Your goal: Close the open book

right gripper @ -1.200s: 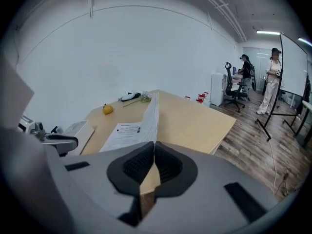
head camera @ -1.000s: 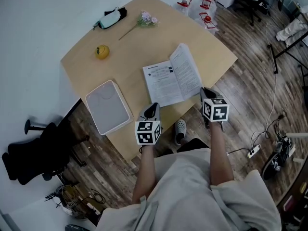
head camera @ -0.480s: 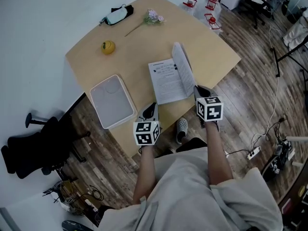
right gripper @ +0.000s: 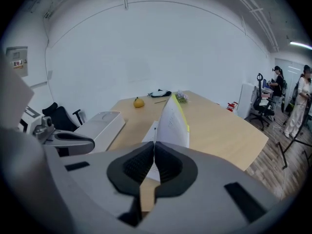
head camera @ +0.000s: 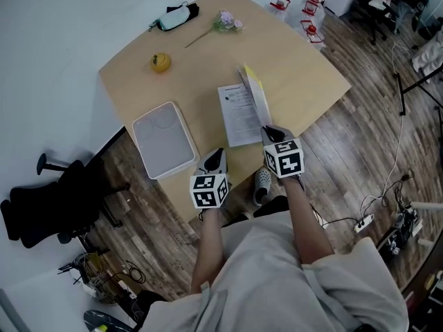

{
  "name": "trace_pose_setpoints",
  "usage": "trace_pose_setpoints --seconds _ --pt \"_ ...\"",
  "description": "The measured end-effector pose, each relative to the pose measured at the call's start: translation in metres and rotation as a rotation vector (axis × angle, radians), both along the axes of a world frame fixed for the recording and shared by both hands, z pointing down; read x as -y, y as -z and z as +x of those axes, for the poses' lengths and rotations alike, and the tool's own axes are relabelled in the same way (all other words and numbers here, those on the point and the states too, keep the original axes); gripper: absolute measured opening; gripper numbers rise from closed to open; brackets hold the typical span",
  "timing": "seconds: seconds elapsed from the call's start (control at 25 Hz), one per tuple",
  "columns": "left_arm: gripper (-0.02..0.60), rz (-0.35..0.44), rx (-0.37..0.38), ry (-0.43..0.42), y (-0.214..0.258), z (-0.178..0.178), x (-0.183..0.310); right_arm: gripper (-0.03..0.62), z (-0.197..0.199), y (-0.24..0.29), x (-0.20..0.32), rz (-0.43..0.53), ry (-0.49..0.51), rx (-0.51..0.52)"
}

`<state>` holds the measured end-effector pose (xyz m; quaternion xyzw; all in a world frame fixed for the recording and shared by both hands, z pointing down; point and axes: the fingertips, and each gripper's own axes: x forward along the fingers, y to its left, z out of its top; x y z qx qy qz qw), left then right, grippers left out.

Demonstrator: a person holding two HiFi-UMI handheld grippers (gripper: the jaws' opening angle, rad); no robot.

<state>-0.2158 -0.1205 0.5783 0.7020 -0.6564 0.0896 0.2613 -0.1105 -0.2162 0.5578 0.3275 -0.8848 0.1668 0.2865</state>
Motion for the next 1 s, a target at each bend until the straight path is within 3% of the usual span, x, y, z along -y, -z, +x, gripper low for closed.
trace_pose_setpoints --seconds 0.36,1.0 --pt "0.023 -0.017 -0.009 0.081 -0.008 -0.021 -0.011 0.017 -0.037 -0.025 -0.016 -0.038 0.12 -0.043" --pt "0.023 -0.071 -0.002 0.192 -0.022 -0.036 -0.035 0.018 -0.075 -0.087 -0.032 -0.182 0.215 -0.077"
